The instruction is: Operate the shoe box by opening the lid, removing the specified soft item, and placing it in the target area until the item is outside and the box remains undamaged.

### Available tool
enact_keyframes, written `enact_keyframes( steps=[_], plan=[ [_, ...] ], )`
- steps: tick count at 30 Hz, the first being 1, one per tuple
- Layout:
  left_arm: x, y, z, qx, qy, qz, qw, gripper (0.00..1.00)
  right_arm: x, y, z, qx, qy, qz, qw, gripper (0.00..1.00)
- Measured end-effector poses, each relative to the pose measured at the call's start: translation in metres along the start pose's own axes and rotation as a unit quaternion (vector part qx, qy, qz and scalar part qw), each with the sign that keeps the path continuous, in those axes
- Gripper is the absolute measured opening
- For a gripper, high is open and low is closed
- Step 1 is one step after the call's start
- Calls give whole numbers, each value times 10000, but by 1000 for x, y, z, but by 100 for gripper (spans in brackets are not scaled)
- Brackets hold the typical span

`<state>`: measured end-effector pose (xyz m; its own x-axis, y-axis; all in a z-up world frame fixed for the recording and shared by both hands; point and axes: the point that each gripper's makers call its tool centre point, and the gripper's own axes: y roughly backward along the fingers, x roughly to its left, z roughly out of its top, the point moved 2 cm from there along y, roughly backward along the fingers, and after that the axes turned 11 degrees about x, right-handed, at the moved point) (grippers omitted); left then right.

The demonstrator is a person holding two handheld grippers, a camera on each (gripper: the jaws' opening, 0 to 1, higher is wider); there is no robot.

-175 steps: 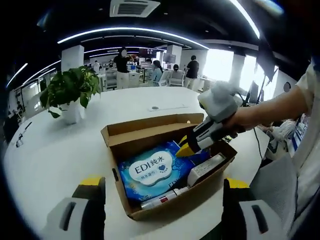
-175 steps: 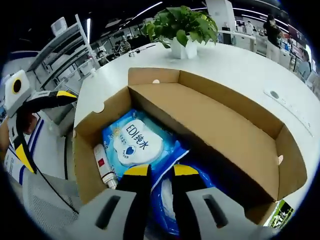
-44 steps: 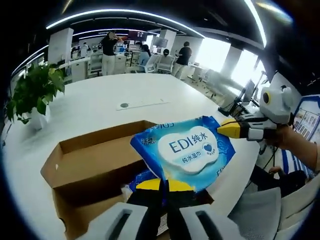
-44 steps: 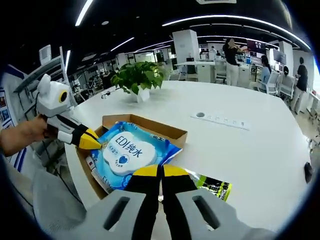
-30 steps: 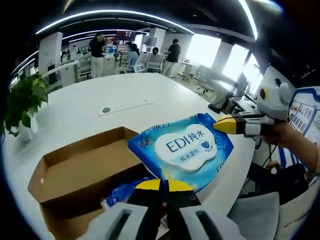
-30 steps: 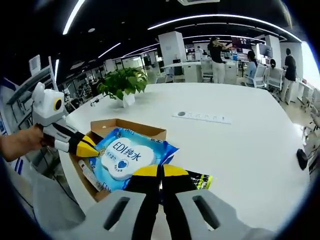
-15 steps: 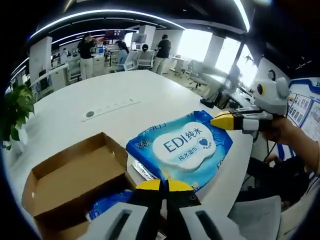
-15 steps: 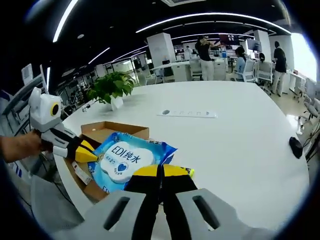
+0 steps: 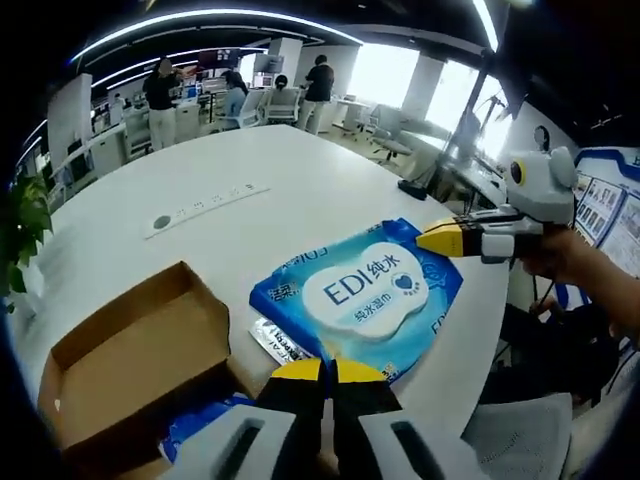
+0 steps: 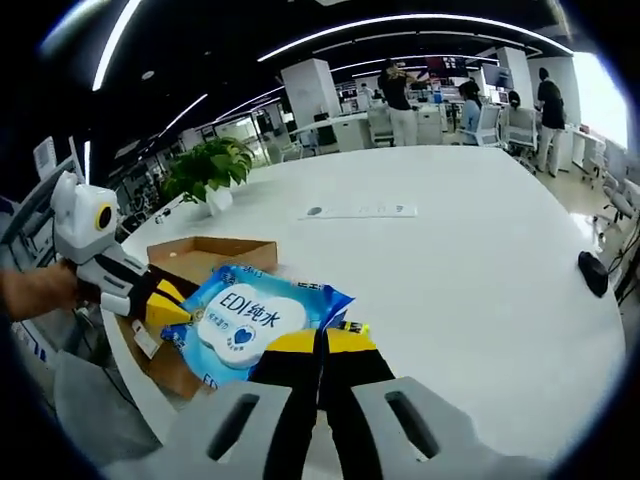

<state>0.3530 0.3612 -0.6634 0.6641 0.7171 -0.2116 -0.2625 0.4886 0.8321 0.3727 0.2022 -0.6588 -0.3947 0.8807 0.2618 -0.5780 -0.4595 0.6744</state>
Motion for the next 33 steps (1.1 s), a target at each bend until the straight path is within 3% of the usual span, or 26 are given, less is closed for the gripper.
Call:
enact_keyframes(
  steps=[12, 23, 33],
  plan=[
    [15, -20, -6, 425, -25, 183, 9989, 0, -8, -35, -15, 189, -139, 91, 9997, 0],
    [23, -30, -8, 781, -610, 563, 9935, 0, -13, -59, -27, 307, -285, 87, 9991, 0],
    [22, -39, -8, 973, -900, 660, 9890, 0, -19, -70, -38, 393, -373, -8, 9985, 0]
  ],
)
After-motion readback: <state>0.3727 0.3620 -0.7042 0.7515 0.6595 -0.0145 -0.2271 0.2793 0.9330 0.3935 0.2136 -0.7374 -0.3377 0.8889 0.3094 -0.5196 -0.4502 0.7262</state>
